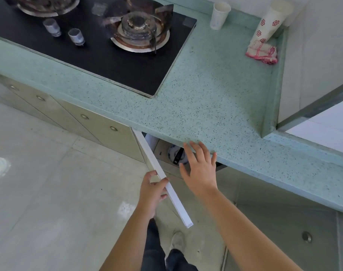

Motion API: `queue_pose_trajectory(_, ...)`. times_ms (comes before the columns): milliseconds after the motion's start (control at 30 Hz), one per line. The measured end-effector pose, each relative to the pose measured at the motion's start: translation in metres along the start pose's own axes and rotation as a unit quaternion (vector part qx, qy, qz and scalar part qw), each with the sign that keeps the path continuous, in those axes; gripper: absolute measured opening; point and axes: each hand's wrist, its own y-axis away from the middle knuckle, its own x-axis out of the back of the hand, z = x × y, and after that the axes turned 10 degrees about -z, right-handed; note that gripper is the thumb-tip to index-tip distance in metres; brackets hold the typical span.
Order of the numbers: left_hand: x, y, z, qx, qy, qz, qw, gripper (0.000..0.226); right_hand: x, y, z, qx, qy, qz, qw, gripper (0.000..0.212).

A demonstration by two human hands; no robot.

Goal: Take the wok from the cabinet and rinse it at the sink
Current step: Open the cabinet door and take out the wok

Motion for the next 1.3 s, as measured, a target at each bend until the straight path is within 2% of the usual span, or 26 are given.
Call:
queue_pose_trajectory(167,0.015,0.010,0.002,-0.011,-0.043,0.020,0.999,0.030,-0.004,-0.004,-0.004,-0.014,0.029,-0.004,0.999,0.062)
queue_pose_trajectory(400,0.048,0.017,0.008,-0.003,-0.117,0.002,0.993,0.027,-0.007,-0.007,-0.010,-0.046,0.037,0.012,0.998,0.058)
queue_pose_trajectory(567,0.082,0.022,0.012,-0.017,-0.195,0.005,0.981,0.033,-0.008,-0.009,-0.019,-0.072,0.035,0.028,0.996,0.057)
queue_pose_trajectory(900,0.130,0.031,0.026,-0.059,-0.411,0.082,0.906,0.064,-0.008,-0.008,-0.034,-0.103,0.017,0.042,0.994,0.057)
queue_pose_trajectory(1067,0.136,0.035,0.027,-0.072,-0.448,0.119,0.883,0.056,-0.007,-0.009,-0.040,-0.120,0.002,0.029,0.992,0.057)
queue_pose_trajectory(1300,0.143,0.033,0.029,-0.097,-0.511,0.175,0.836,0.074,-0.005,-0.007,-0.042,-0.115,0.002,0.044,0.992,0.056)
